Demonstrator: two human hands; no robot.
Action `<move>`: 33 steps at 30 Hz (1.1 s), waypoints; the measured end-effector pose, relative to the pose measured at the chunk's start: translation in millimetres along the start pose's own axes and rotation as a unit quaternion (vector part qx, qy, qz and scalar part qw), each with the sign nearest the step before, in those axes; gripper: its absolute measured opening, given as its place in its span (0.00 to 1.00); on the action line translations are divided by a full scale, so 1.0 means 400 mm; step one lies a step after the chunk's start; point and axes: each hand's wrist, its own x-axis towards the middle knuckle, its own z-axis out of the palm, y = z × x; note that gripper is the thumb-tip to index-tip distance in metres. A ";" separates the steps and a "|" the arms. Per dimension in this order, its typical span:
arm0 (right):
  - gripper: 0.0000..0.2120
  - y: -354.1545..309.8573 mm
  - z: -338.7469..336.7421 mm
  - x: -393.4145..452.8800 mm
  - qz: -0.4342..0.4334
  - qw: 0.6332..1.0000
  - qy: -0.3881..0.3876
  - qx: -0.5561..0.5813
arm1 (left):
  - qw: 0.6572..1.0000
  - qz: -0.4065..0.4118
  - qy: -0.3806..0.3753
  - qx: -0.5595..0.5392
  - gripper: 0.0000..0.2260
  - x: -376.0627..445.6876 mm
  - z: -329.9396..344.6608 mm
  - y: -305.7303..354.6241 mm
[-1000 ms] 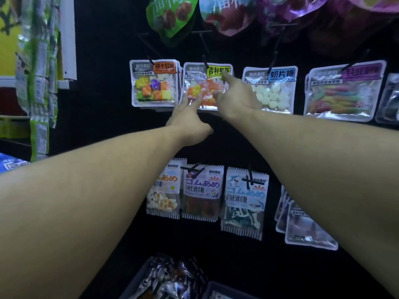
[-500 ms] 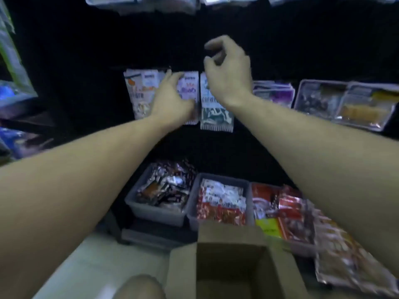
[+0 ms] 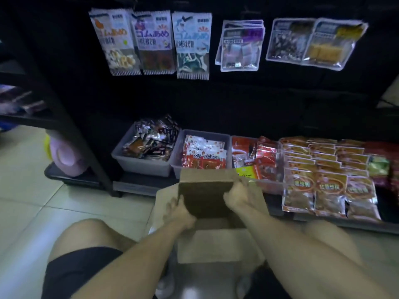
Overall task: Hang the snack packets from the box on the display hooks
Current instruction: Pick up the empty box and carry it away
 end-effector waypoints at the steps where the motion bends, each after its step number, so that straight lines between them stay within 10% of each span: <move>1: 0.37 0.040 0.010 -0.013 0.028 0.999 -0.012 -0.014 | 1.000 -0.009 -0.018 -0.003 0.44 -0.011 0.032 -0.031; 8: 0.42 0.147 0.056 -0.055 0.110 0.986 -0.110 -0.051 | 0.993 0.023 -0.007 -0.118 0.58 -0.120 0.084 -0.102; 11: 0.28 0.138 0.069 -0.058 0.092 0.986 -0.113 -0.087 | 0.989 -0.010 -0.013 -0.148 0.62 -0.133 0.083 -0.123; 20: 0.14 0.013 0.091 -0.007 -0.038 0.981 -0.089 -0.166 | 0.963 -0.102 0.125 -0.216 0.46 -0.065 0.049 -0.175; 25: 0.34 -0.118 0.135 0.115 -0.031 0.972 -0.130 -0.192 | 0.947 -0.185 0.118 -0.233 0.21 0.038 -0.043 -0.218; 33: 0.18 -0.279 0.095 0.039 -0.094 0.932 -0.243 -0.253 | 0.935 -0.271 0.074 -0.215 0.12 -0.010 -0.189 -0.292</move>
